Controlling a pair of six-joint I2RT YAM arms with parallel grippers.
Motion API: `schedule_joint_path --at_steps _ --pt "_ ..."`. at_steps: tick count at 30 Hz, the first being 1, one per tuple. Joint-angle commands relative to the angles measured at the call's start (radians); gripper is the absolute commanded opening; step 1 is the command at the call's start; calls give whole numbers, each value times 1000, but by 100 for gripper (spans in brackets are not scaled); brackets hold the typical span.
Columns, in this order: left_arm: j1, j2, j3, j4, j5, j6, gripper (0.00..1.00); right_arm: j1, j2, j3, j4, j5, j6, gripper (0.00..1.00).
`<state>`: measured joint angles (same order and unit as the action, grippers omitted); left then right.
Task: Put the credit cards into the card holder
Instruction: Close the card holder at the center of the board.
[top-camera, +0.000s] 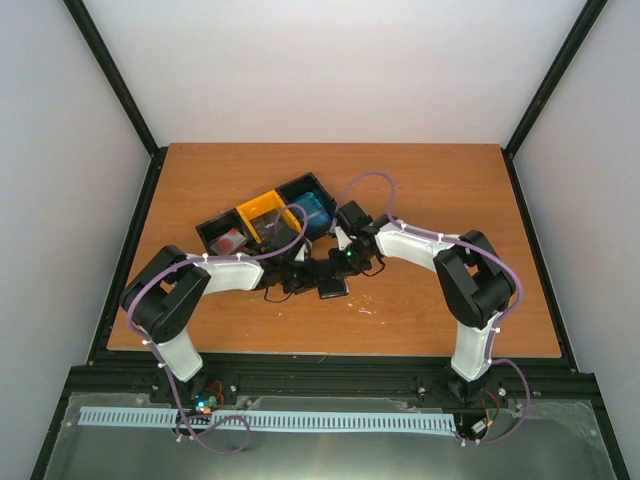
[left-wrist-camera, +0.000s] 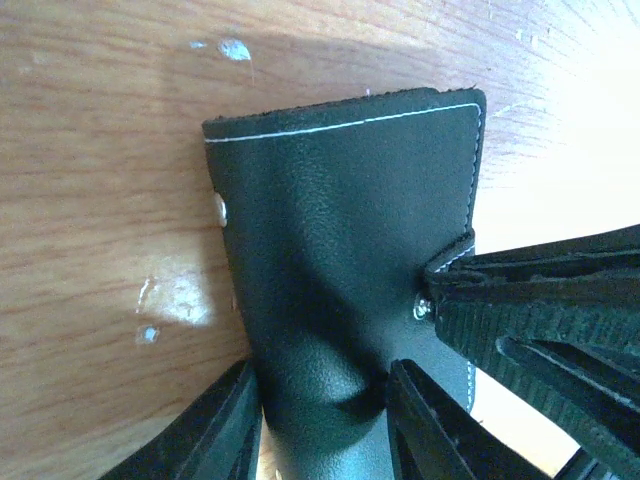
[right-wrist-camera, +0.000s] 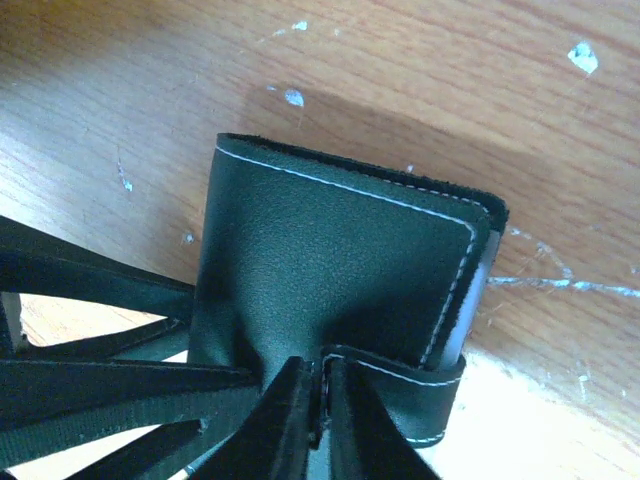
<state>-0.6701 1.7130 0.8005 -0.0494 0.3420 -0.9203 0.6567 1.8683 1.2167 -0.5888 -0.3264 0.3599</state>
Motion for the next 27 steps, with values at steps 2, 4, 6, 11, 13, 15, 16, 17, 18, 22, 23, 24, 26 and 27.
schedule_joint_path --at_steps 2,4,6,11,13,15,16,17,18,22,23,24,26,27 --pt "-4 62 -46 -88 -104 15 38 15 -6 12 -15 -22 -41 18" --pt "-5 60 -49 -84 -106 15 38 15 -20 3 2 -20 -33 24" --pt "-5 62 -52 -85 -109 15 38 14 -33 -5 19 -8 -21 25" --pt "-5 62 -57 -84 -107 10 38 15 -46 -26 50 9 10 21" --pt "-5 60 -58 -83 -106 10 38 15 -47 -29 50 20 13 17" --pt "-5 61 -55 -83 -106 10 38 15 -49 -30 42 31 12 13" --pt "-5 62 -55 -83 -105 10 38 15 -50 -29 36 39 12 13" --pt "-5 63 -54 -84 -106 9 38 14 -52 -29 32 45 10 12" --pt "-5 62 -54 -84 -106 9 38 15 -55 -32 31 49 8 11" --pt "-5 62 -57 -89 -111 9 38 15 -64 -33 20 77 3 3" --pt "-5 62 -58 -89 -112 8 38 15 -64 -32 15 86 3 3" --pt "-5 63 -58 -89 -112 9 38 15 -63 -29 10 96 3 3" --pt "-5 65 -56 -90 -112 8 38 15 -66 -27 2 105 0 3" --pt "-5 65 -55 -90 -112 8 38 15 -69 -27 -1 111 -3 3"
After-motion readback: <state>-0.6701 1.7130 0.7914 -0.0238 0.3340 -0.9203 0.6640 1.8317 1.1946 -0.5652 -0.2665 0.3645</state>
